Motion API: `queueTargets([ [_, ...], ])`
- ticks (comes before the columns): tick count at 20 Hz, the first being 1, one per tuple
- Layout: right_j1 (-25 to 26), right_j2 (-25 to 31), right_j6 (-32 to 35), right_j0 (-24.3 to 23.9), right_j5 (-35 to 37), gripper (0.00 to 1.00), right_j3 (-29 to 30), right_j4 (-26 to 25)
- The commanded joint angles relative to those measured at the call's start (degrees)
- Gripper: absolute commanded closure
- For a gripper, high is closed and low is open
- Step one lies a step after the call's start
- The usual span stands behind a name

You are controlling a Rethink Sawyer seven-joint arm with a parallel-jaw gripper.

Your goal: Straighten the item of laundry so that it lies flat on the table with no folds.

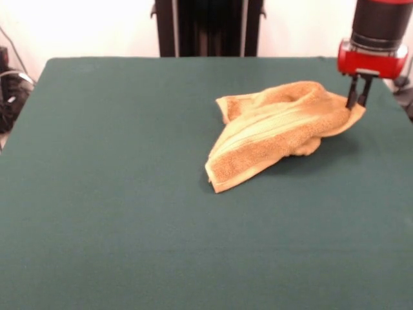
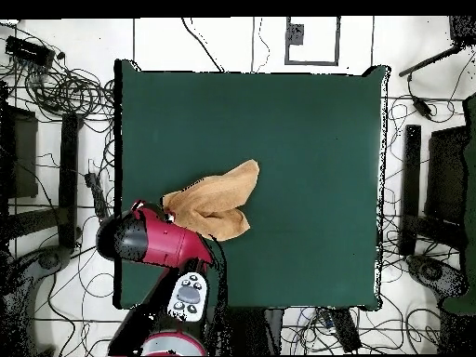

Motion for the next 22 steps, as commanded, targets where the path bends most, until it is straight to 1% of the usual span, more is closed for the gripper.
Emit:
queueTargets([
  [1,2.3,6.3,15.6,0.0,-2.9,1.00,3.1,3.4],
  [7,2.2,6.0,15.4,0.1,-2.5,1.00,3.1,3.4],
  [8,2.6,4.3,15.5,1.2,-1.9,1.00,2.4,3.4],
  [9,3.0,2.7,15.5,2.4,-1.3,0.00,1.7,3.5],
  [12,3.7,0.0,15.4,4.4,0.2,0.00,0.4,3.4],
  [15,2.8,2.0,14.7,2.6,0.8,0.00,1.2,3.2],
  [17,2.7,3.1,14.9,1.8,-0.2,0.00,1.9,3.4],
  [21,2.9,4.7,14.7,0.6,-1.6,0.00,2.2,3.3],
  [22,2.7,4.3,14.6,0.6,-1.3,0.00,2.1,3.2],
])
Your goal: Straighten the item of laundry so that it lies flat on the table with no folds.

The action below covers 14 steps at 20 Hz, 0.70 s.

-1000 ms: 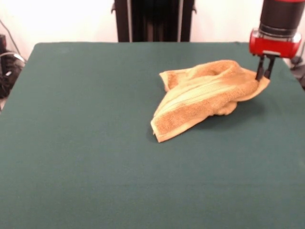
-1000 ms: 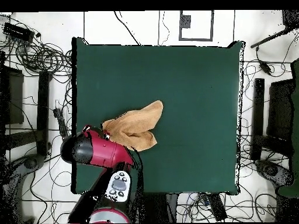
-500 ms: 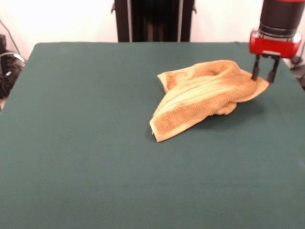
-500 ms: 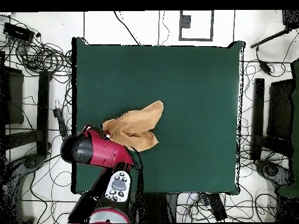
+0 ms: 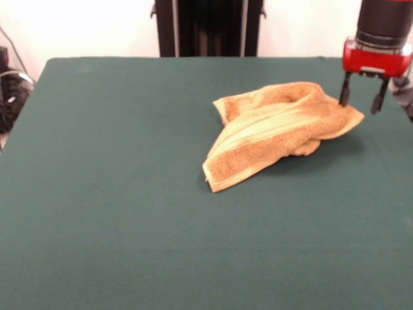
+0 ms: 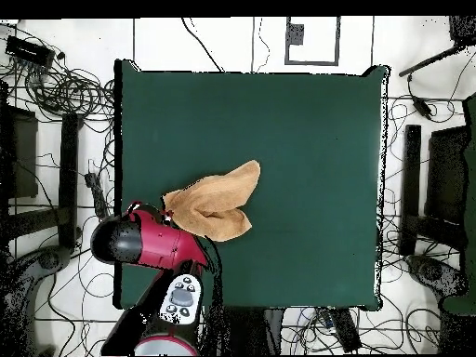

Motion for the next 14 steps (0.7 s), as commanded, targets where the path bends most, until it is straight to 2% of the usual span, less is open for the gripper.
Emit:
queueTargets([
  [1,2.1,3.3,13.9,-0.3,0.6,0.00,1.6,2.7],
  [6,-3.8,-1.2,6.1,-5.4,11.9,0.00,-1.9,-2.1],
  [9,-4.9,-0.9,3.3,-8.7,14.6,0.00,-4.7,-4.2],
  [14,-5.8,-1.0,3.7,-10.2,16.3,0.00,-7.6,-6.8],
])
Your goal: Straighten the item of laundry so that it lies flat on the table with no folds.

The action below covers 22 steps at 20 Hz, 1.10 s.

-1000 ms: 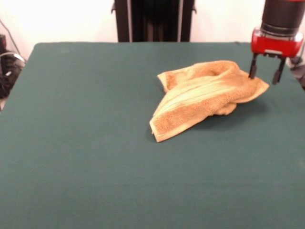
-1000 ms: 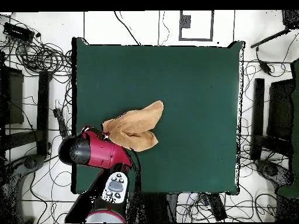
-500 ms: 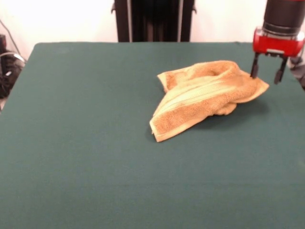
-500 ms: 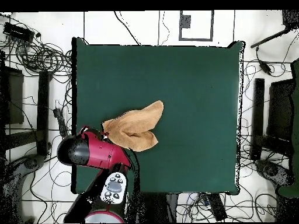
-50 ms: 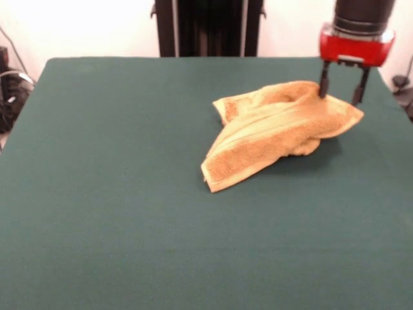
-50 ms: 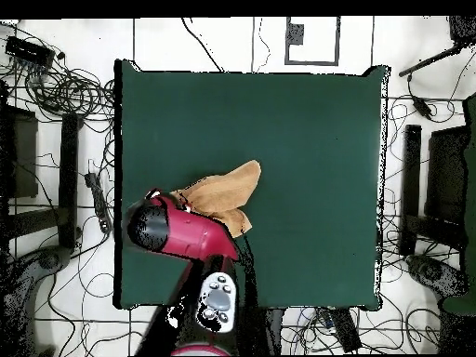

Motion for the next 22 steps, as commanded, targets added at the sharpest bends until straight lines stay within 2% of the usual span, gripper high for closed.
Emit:
queueTargets([
  [1,-1.4,-0.8,3.9,-2.4,9.6,0.00,-6.6,-3.9],
  [3,-2.2,-0.9,4.4,-2.6,11.9,0.00,-7.7,-4.6],
  [6,-2.5,0.9,5.5,-3.9,9.7,0.00,-7.1,-4.3],
  [11,-1.7,7.2,8.6,-7.4,-2.6,0.00,-0.8,-2.2],
  [17,-0.9,9.9,12.1,-8.8,-10.4,0.00,1.8,-2.3],
  [19,-0.7,6.9,12.7,-6.6,-9.2,0.00,0.7,-1.9],
  [22,-0.4,6.3,11.4,-6.6,-4.2,0.00,0.2,-1.3],
])
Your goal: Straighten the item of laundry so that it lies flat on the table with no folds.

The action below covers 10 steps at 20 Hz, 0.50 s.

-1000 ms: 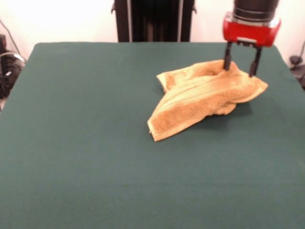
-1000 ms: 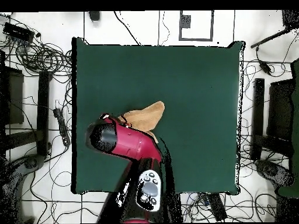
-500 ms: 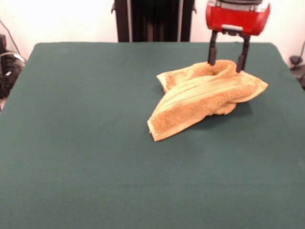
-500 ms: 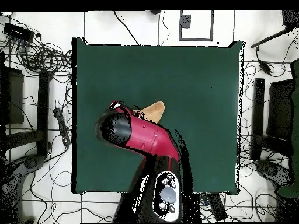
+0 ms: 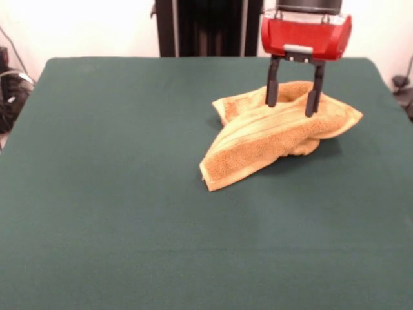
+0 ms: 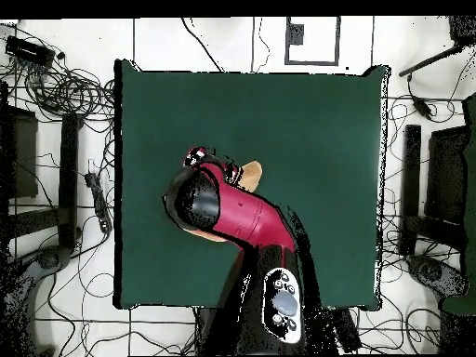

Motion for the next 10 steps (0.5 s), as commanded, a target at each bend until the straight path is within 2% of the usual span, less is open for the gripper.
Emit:
queueTargets([
  [1,2.9,6.1,11.3,1.3,4.9,0.00,4.6,1.8],
  [5,2.3,4.9,13.2,2.1,4.6,0.00,6.4,2.7],
  [10,-0.2,3.0,13.4,3.0,8.0,0.00,8.4,2.7],
])
